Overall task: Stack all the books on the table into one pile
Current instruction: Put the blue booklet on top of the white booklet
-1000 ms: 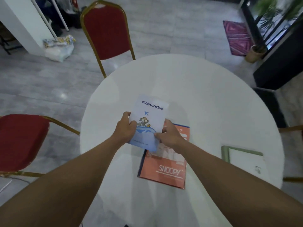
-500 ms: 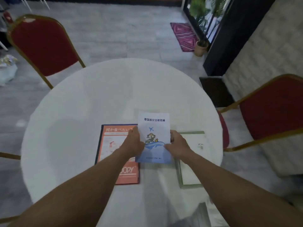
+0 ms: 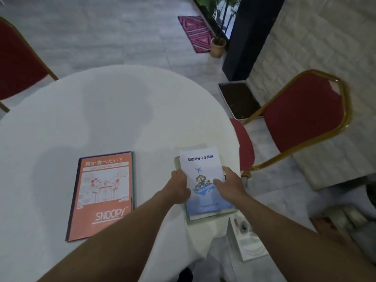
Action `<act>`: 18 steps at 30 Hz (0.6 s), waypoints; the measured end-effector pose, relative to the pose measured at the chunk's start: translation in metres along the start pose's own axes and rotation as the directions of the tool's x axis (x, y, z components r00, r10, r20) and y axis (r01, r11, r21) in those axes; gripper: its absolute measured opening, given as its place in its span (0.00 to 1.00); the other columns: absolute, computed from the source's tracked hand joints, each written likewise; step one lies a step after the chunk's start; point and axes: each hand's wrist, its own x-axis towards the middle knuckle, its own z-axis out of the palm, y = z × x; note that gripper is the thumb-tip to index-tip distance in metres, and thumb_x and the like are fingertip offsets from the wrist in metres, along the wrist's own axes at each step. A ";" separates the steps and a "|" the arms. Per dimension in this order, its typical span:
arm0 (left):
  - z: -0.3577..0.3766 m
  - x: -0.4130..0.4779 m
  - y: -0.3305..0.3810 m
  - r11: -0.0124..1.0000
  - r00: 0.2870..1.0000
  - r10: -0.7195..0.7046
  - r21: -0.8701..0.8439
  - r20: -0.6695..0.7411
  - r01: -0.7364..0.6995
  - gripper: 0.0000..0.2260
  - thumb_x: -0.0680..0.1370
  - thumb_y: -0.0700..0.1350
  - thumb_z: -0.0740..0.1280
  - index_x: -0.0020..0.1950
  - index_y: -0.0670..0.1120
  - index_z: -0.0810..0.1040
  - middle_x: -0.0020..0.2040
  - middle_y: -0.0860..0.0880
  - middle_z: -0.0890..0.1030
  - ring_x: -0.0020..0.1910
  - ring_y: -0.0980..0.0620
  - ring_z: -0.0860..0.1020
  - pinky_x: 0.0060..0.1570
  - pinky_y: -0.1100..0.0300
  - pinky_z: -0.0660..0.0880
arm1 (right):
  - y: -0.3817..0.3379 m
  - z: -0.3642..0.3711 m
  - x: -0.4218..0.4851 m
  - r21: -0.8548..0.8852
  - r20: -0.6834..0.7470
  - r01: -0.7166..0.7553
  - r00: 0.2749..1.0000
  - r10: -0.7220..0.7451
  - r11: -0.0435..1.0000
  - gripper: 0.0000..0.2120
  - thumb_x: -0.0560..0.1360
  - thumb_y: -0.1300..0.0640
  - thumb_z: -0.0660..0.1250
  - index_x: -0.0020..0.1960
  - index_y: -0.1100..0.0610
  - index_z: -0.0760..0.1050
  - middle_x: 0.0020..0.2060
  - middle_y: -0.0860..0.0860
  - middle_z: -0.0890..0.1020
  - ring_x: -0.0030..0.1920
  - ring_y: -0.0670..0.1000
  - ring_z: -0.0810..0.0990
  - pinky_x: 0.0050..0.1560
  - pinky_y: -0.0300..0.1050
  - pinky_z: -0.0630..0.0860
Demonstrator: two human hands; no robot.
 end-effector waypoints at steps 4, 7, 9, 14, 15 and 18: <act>0.014 0.001 0.012 0.996 0.999 -0.008 0.084 0.040 0.004 0.23 0.77 0.39 0.64 0.68 0.32 0.62 0.66 0.34 0.68 0.66 0.39 0.71 0.63 0.52 0.70 | 0.017 -0.003 0.002 -0.163 0.054 -0.028 0.998 0.037 0.986 0.26 0.75 0.52 0.68 0.71 0.57 0.70 0.63 0.59 0.76 0.62 0.60 0.77 0.62 0.53 0.76; 0.017 0.001 0.019 0.988 0.999 -0.037 0.148 0.026 0.033 0.24 0.77 0.36 0.63 0.70 0.31 0.59 0.68 0.33 0.62 0.60 0.35 0.76 0.59 0.51 0.73 | 0.024 0.001 0.003 -0.295 0.082 -0.027 0.995 0.054 0.955 0.28 0.76 0.45 0.68 0.71 0.58 0.69 0.66 0.61 0.67 0.67 0.61 0.71 0.66 0.49 0.72; 0.015 0.001 0.022 0.982 0.998 -0.052 0.182 0.025 0.046 0.27 0.78 0.35 0.62 0.73 0.29 0.54 0.71 0.31 0.57 0.58 0.34 0.77 0.56 0.54 0.73 | 0.024 0.002 0.006 -0.322 0.114 -0.001 0.993 0.039 0.947 0.28 0.76 0.45 0.68 0.70 0.58 0.68 0.66 0.60 0.65 0.66 0.60 0.70 0.66 0.47 0.71; 0.011 0.003 0.023 0.976 0.995 -0.084 0.204 0.052 0.071 0.28 0.79 0.38 0.62 0.72 0.27 0.54 0.69 0.30 0.61 0.62 0.37 0.74 0.55 0.59 0.73 | 0.020 0.000 0.016 -0.346 0.188 0.049 0.982 0.018 0.937 0.34 0.77 0.46 0.67 0.76 0.59 0.60 0.68 0.60 0.66 0.68 0.61 0.70 0.66 0.51 0.72; 0.010 0.003 0.023 0.976 0.993 -0.097 0.201 0.061 0.083 0.27 0.79 0.38 0.63 0.72 0.27 0.55 0.68 0.30 0.62 0.62 0.36 0.75 0.55 0.59 0.72 | 0.020 0.000 0.018 -0.348 0.204 0.056 0.979 0.018 0.936 0.35 0.77 0.46 0.67 0.78 0.59 0.57 0.69 0.60 0.66 0.68 0.61 0.70 0.66 0.51 0.72; 0.009 0.004 0.023 0.974 0.989 -0.126 0.200 0.083 0.107 0.26 0.78 0.38 0.64 0.71 0.28 0.59 0.68 0.32 0.62 0.57 0.37 0.79 0.49 0.59 0.73 | 0.021 -0.003 0.022 -0.341 0.242 0.076 0.970 0.010 0.937 0.39 0.78 0.46 0.66 0.80 0.58 0.52 0.71 0.61 0.68 0.69 0.61 0.71 0.65 0.52 0.72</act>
